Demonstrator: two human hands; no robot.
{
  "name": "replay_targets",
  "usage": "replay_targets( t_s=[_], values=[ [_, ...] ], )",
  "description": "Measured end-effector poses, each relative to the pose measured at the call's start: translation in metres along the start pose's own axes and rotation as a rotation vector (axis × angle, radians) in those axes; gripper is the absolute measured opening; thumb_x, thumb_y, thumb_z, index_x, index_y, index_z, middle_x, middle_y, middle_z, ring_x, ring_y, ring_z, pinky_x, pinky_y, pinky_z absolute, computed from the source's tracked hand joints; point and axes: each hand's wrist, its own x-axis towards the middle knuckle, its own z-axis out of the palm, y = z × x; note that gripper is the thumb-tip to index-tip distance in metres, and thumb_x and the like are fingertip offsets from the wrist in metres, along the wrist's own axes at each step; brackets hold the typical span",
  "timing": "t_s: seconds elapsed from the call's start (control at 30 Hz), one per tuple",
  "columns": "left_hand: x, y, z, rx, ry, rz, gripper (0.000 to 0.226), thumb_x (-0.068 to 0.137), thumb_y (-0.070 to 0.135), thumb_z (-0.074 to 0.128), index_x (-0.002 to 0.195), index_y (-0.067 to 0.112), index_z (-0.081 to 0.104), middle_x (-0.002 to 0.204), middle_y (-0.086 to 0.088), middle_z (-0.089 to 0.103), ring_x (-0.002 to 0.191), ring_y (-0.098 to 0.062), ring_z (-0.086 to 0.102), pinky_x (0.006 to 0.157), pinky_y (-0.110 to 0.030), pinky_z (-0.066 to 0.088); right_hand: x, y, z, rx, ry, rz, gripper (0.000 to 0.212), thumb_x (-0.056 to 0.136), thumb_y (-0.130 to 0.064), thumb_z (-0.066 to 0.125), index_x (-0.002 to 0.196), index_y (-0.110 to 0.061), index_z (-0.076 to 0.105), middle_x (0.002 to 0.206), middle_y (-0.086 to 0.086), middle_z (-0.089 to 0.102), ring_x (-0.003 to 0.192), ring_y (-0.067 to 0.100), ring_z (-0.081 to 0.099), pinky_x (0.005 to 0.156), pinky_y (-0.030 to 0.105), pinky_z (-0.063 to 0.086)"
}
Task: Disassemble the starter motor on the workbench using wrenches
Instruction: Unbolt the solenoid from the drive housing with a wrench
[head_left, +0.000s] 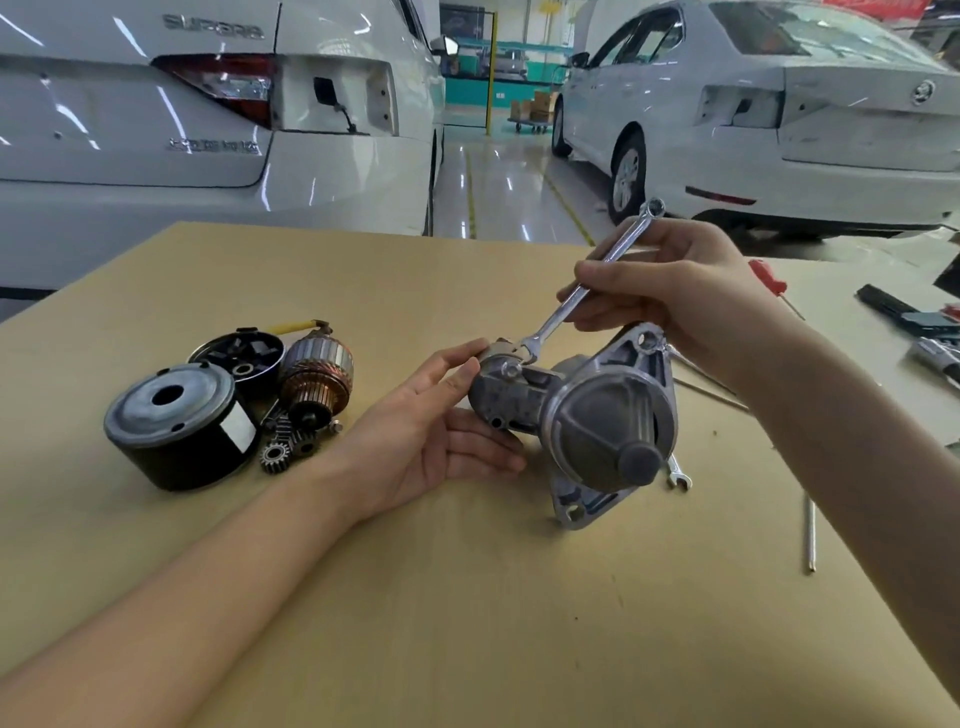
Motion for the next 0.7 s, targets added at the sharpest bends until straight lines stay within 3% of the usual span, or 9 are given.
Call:
replay_targets(
  t_s=[0.5,0.7],
  values=[
    [0.000,0.000,-0.002,-0.002,-0.018,-0.013,0.049,0.083,0.036,0.054,0.130,0.028,0.046,0.078,-0.031,0.068,0.065,-0.036,0.071,0.055,-0.035,0.058,-0.007,-0.005,0.014,-0.181,0.023,-0.034,0.026,0.076,-0.004,0.073,0.095,0.007,0.058,0.077,0.016,0.074,0.070,0.029,0.073,0.061,0.026,0.058],
    [0.000,0.001,-0.003,0.007,-0.014,-0.021,0.048,0.083,0.037,0.055,0.130,0.028,0.047,0.080,-0.031,0.068,0.066,-0.036,0.071,0.058,-0.036,0.059,-0.007,-0.006,0.019,-0.201,0.051,-0.053,0.026,0.078,-0.004,0.072,0.097,0.008,0.058,0.076,0.017,0.073,0.068,0.030,0.072,0.063,0.031,0.060]
  ],
)
